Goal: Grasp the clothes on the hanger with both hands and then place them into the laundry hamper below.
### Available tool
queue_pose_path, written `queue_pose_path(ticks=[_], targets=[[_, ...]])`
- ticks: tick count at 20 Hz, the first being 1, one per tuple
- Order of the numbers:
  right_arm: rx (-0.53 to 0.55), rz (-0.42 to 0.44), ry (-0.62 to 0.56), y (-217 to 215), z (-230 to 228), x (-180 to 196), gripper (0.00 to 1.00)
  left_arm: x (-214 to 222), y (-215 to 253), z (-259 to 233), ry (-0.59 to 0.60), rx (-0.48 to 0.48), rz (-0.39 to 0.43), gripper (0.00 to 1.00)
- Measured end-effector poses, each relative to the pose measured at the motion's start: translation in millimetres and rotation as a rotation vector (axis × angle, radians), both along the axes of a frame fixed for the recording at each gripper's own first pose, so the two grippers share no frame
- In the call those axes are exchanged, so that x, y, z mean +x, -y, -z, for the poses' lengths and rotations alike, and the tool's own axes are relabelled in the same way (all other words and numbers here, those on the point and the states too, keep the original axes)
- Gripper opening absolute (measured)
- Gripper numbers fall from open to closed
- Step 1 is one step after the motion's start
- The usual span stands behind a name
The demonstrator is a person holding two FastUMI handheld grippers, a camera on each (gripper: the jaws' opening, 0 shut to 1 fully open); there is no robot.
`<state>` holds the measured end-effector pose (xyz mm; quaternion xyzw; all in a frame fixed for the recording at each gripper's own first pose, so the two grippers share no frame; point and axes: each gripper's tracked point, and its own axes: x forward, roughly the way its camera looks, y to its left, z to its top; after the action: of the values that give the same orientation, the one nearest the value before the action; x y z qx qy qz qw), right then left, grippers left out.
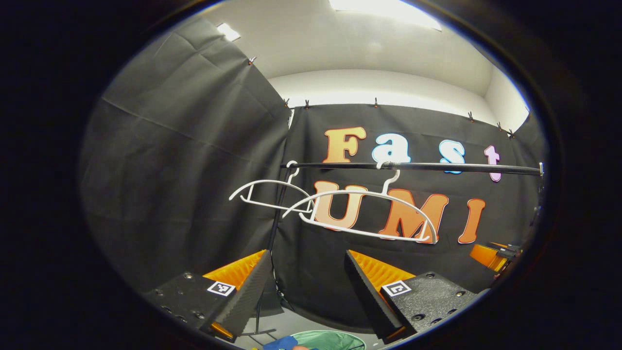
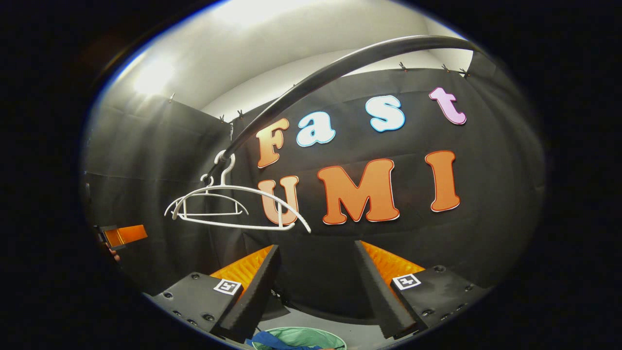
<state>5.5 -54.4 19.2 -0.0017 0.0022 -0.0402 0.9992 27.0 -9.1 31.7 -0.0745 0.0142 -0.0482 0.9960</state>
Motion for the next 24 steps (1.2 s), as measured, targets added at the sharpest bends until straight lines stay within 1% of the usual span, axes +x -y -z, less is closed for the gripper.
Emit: queue_pose_path(ticks=[1,2,3,5,6,7,10,11,14,15,16,17,18,19,20,24], targets=[[0.002,0.003,-0.002,1,2,0,0.98,1,0,1,-0.002,0.004,0.0,0.95],[0.005,0.005,-0.003,0,3,1,0.98,2,0,2,-0.001,0.013,-0.002,0.95],[0.008,0.006,-0.004,1,5,2,0.98,2,-1,1,0.003,0.024,-0.008,0.92],[0.011,0.012,-0.008,3,5,0,0.98,1,-1,1,0.008,0.04,-0.011,0.92],[0.013,0.014,-0.012,4,6,-1,0.93,1,1,2,0.006,0.038,-0.006,0.92],[0.016,0.013,-0.015,4,7,-1,0.98,0,3,2,0.004,0.032,0.0,0.92],[0.023,0.012,-0.022,2,11,-2,0.98,1,4,3,-0.003,0.022,0.006,0.92],[0.024,0.012,-0.023,2,11,-3,0.98,0,4,3,-0.003,0.025,0.004,0.95],[0.022,0.014,-0.022,2,11,-4,0.98,-1,4,3,-0.004,0.033,0.005,0.95],[0.023,0.015,-0.024,2,11,-4,1.0,-2,3,3,-0.005,0.035,0.006,0.95],[0.025,0.013,-0.026,1,12,-3,0.94,-2,4,4,-0.006,0.036,0.006,0.95],[0.025,0.013,-0.027,-1,11,-3,0.98,-2,3,4,-0.008,0.036,0.005,0.95],[0.025,0.013,-0.027,-1,12,-3,0.98,-2,3,4,-0.01,0.035,0.005,0.92],[0.025,0.012,-0.028,0,12,-3,0.98,-3,3,4,-0.01,0.033,0.005,0.92],[0.026,0.011,-0.029,0,13,-2,0.98,-2,3,4,-0.01,0.032,0.005,0.95],[0.027,0.009,-0.032,-3,14,-2,0.98,-1,1,3,-0.009,0.031,0.002,0.95]])
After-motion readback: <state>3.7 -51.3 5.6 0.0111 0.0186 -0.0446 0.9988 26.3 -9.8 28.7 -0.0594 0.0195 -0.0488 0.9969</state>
